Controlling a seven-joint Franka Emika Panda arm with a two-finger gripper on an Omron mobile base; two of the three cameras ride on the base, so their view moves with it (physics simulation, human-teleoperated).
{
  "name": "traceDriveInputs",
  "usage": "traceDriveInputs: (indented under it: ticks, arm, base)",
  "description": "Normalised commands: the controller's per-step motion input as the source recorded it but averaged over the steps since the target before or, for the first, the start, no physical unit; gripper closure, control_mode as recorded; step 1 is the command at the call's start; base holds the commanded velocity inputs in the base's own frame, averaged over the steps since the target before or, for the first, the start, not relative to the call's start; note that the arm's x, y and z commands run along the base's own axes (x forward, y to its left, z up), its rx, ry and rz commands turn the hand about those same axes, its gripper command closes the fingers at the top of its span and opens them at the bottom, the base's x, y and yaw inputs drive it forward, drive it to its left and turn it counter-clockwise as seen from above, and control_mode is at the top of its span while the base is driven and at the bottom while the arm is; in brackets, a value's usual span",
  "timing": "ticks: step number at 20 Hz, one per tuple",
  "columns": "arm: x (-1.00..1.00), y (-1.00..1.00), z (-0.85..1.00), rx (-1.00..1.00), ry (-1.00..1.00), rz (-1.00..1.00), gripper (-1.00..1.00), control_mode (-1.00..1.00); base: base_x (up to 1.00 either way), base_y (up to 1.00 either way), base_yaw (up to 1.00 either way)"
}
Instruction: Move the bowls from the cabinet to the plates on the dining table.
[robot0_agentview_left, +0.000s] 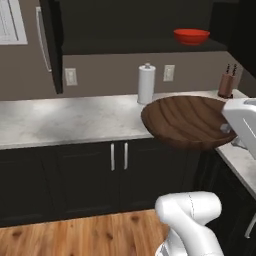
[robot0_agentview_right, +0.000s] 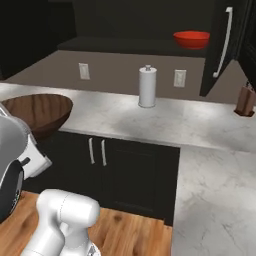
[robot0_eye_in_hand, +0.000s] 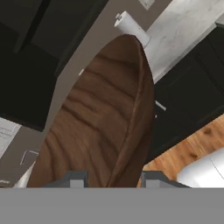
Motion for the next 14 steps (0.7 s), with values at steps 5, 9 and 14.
traceDriveInputs:
  ticks: [5,9,14]
  arm:
    - [0.00,0.00,0.00,0.00,0.00,0.00,1.00,1.00]
    - [0.00,0.00,0.00,0.00,0.00,0.00,1.00,1.00]
    - [0.00,0.00,0.00,0.00,0.00,0.00,1.00,1.00]
  base:
    - [-0.21,0.33,0.47]
    - [-0.01,0.34,0.67]
    - [0.00,0.45,0.77]
